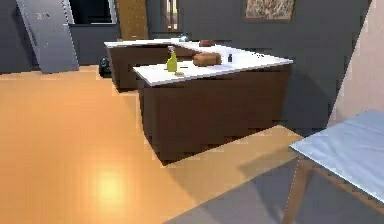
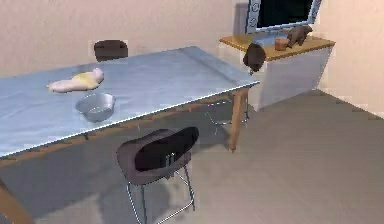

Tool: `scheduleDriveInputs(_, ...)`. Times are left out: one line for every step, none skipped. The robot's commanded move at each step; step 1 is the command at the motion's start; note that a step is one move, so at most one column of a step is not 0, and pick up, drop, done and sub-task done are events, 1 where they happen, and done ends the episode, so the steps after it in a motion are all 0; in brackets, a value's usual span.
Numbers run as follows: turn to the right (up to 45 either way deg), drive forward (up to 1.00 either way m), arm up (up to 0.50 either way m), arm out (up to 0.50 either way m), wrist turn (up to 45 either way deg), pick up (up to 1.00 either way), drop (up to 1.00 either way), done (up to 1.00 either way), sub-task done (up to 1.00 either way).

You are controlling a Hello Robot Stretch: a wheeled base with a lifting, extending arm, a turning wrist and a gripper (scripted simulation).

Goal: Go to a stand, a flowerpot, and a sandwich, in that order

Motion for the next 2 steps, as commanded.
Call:
scheduleDriveInputs(0.0, 0.9, 0.0, 0.0, 0.0, 0.0, 0.0, 0.0, 0.0)
scheduleDriveInputs(0.0, 0.0, 0.0, 0.0, 0.0, 0.0, 0.0, 1.0, 0.0)
